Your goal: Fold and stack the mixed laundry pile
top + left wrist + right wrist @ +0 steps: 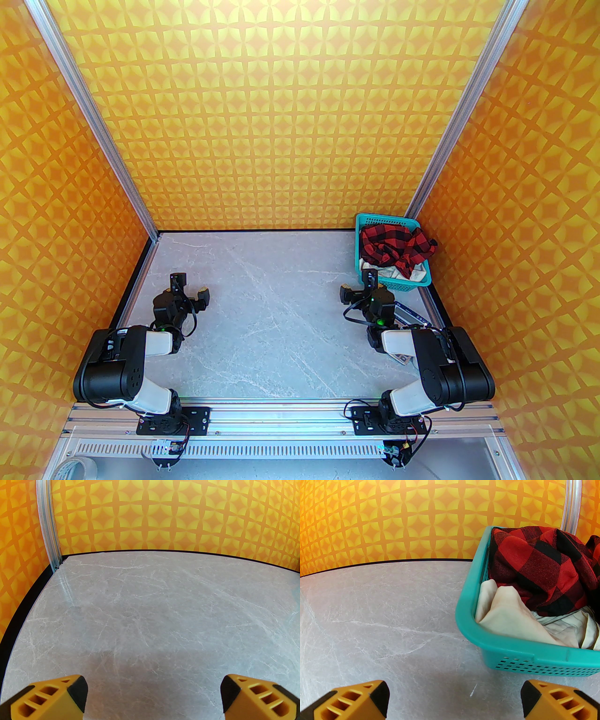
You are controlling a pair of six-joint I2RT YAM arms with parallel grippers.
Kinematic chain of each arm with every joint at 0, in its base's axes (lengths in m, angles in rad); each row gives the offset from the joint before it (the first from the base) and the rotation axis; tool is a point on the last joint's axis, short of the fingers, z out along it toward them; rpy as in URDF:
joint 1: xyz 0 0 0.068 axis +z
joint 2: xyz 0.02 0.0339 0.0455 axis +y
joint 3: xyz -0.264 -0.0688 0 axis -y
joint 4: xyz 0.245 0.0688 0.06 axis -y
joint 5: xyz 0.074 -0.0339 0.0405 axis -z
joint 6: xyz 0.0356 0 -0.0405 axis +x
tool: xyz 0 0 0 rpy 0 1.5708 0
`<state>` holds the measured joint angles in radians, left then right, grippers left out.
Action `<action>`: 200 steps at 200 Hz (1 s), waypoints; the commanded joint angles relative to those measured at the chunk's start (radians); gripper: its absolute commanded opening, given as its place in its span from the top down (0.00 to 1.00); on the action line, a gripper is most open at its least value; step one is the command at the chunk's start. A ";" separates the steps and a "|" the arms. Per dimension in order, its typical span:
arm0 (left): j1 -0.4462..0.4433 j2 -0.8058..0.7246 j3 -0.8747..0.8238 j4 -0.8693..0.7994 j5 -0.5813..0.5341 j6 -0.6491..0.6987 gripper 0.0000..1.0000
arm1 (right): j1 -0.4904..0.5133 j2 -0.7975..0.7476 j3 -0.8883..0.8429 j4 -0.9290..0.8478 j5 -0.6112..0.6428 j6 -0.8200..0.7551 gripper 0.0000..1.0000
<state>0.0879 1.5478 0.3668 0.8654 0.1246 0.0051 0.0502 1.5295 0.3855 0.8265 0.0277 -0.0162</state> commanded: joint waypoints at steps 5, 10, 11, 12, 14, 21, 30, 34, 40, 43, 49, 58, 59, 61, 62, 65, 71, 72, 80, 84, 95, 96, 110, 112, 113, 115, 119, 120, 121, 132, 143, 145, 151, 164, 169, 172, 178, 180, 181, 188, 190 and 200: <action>0.003 0.003 0.021 0.014 -0.015 0.012 0.01 | 0.005 -0.011 0.015 -0.006 0.016 -0.008 0.01; 0.003 0.003 0.021 0.014 -0.015 0.012 0.01 | 0.005 -0.010 0.015 -0.006 0.016 -0.008 0.02; 0.003 0.003 0.021 0.014 -0.014 0.012 0.01 | 0.005 -0.011 0.015 -0.006 0.016 -0.008 0.01; 0.003 0.003 0.021 0.014 -0.014 0.012 0.01 | 0.005 -0.011 0.015 -0.005 0.017 -0.008 0.02; 0.003 0.003 0.021 0.014 -0.014 0.012 0.01 | 0.005 -0.010 0.015 -0.005 0.016 -0.008 0.02; 0.003 0.003 0.020 0.015 -0.014 0.012 0.01 | 0.005 -0.011 0.015 -0.005 0.016 -0.008 0.02; 0.003 0.000 0.016 0.021 -0.014 0.012 0.01 | 0.005 -0.010 0.015 -0.005 0.016 -0.008 0.02; 0.003 -0.002 0.017 0.022 -0.015 0.013 0.01 | 0.006 -0.009 0.016 -0.009 0.017 -0.010 0.02; 0.001 -0.017 0.026 -0.009 -0.014 0.015 0.01 | 0.005 -0.009 0.016 -0.007 0.017 -0.008 0.02; 0.001 -0.033 0.032 -0.032 -0.015 0.016 0.01 | 0.005 -0.010 0.014 -0.005 0.016 -0.008 0.02; 0.000 -0.072 0.048 -0.095 -0.014 0.017 0.01 | 0.005 -0.014 0.009 0.002 0.017 -0.009 0.01; -0.002 -0.144 0.093 -0.249 -0.020 0.000 0.01 | 0.007 -0.027 -0.010 0.028 0.017 -0.014 0.02; -0.001 -0.151 0.097 -0.267 -0.022 -0.003 0.01 | 0.007 -0.030 -0.012 0.031 0.019 -0.014 0.02; -0.002 -0.165 0.106 -0.287 -0.026 -0.010 0.01 | 0.007 -0.037 -0.016 0.035 0.025 -0.014 0.02; -0.001 -0.172 0.110 -0.306 -0.027 -0.013 0.01 | 0.008 -0.041 -0.018 0.036 0.027 -0.013 0.02; -0.002 -0.193 0.121 -0.343 -0.028 -0.023 0.00 | 0.008 -0.056 -0.023 0.033 0.040 -0.008 0.03; -0.003 -0.230 0.133 -0.401 -0.029 -0.042 0.02 | 0.008 -0.096 -0.026 0.003 0.071 0.004 0.04; -0.003 -0.236 0.135 -0.405 -0.029 -0.047 0.02 | 0.008 -0.101 -0.025 -0.001 0.078 0.006 0.04; -0.009 -0.286 0.142 -0.453 -0.028 -0.082 0.04 | 0.008 -0.177 -0.002 -0.128 0.121 0.034 0.05; -0.014 -0.306 0.147 -0.477 -0.025 -0.101 0.04 | 0.008 -0.213 0.020 -0.208 0.139 0.053 0.05; -0.045 -0.359 0.176 -0.564 -0.004 -0.133 0.06 | 0.008 -0.296 0.094 -0.423 0.153 0.102 0.05; -0.049 -0.362 0.181 -0.574 -0.001 -0.135 0.06 | 0.008 -0.303 0.102 -0.443 0.152 0.107 0.05; -0.114 -0.412 0.231 -0.685 0.070 -0.143 0.07 | 0.010 -0.371 0.250 -0.773 0.137 0.202 0.05; -0.126 -0.421 0.238 -0.697 0.079 -0.142 0.07 | 0.010 -0.374 0.278 -0.825 0.141 0.219 0.05; -0.131 -0.424 0.243 -0.705 0.085 -0.142 0.07 | 0.009 -0.376 0.294 -0.849 0.143 0.227 0.06; -0.141 -0.429 0.251 -0.721 0.093 -0.141 0.08 | 0.009 -0.376 0.325 -0.899 0.149 0.240 0.06; -0.160 -0.431 0.266 -0.750 0.123 -0.140 0.08 | 0.010 -0.377 0.383 -0.991 0.158 0.265 0.06; -0.166 -0.431 0.272 -0.753 0.133 -0.140 0.08 | 0.010 -0.376 0.397 -1.012 0.162 0.271 0.06; -0.171 -0.431 0.277 -0.762 0.143 -0.140 0.08 | 0.010 -0.375 0.410 -1.032 0.164 0.275 0.06; -0.221 -0.478 0.321 -0.826 0.238 -0.133 0.09 | 0.004 -0.354 0.544 -1.209 0.181 0.296 0.06; -0.261 -0.486 0.358 -0.856 0.354 -0.128 0.09 | -0.017 -0.308 0.678 -1.355 0.195 0.312 0.05; -0.267 -0.486 0.365 -0.857 0.375 -0.126 0.09 | -0.023 -0.297 0.701 -1.385 0.196 0.316 0.05; -0.287 -0.484 0.387 -0.875 0.436 -0.120 0.09 | -0.041 -0.262 0.768 -1.447 0.193 0.329 0.04; -0.330 -0.479 0.413 -0.882 0.543 -0.105 0.09 | -0.080 -0.187 0.871 -1.513 0.152 0.351 0.04; -0.344 -0.480 0.417 -0.879 0.572 -0.099 0.09 | -0.094 -0.156 0.901 -1.520 0.135 0.356 0.04; -0.351 -0.481 0.419 -0.875 0.586 -0.095 0.08 | -0.101 -0.136 0.918 -1.525 0.124 0.360 0.04; -0.364 -0.483 0.418 -0.864 0.603 -0.091 0.08 | -0.115 -0.096 0.949 -1.527 0.108 0.368 0.04; -0.366 -0.482 0.416 -0.859 0.608 -0.091 0.08 | -0.119 -0.082 0.960 -1.527 0.105 0.369 0.04; -0.367 -0.483 0.415 -0.855 0.612 -0.090 0.08 | -0.121 -0.076 0.965 -1.527 0.102 0.371 0.04; -0.372 -0.479 0.410 -0.837 0.633 -0.091 0.08 | -0.136 -0.028 0.999 -1.528 0.085 0.381 0.04; -0.372 -0.478 0.410 -0.834 0.638 -0.092 0.08 | -0.140 -0.014 1.007 -1.526 0.080 0.384 0.04; -0.372 -0.466 0.408 -0.823 0.655 -0.096 0.08 | -0.157 0.049 1.054 -1.517 0.058 0.390 0.03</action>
<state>-0.2737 1.0725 0.7670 0.0753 0.6159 -0.1032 -0.0704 1.4261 1.3708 -0.5102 0.1524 0.3111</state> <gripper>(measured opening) 0.918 0.964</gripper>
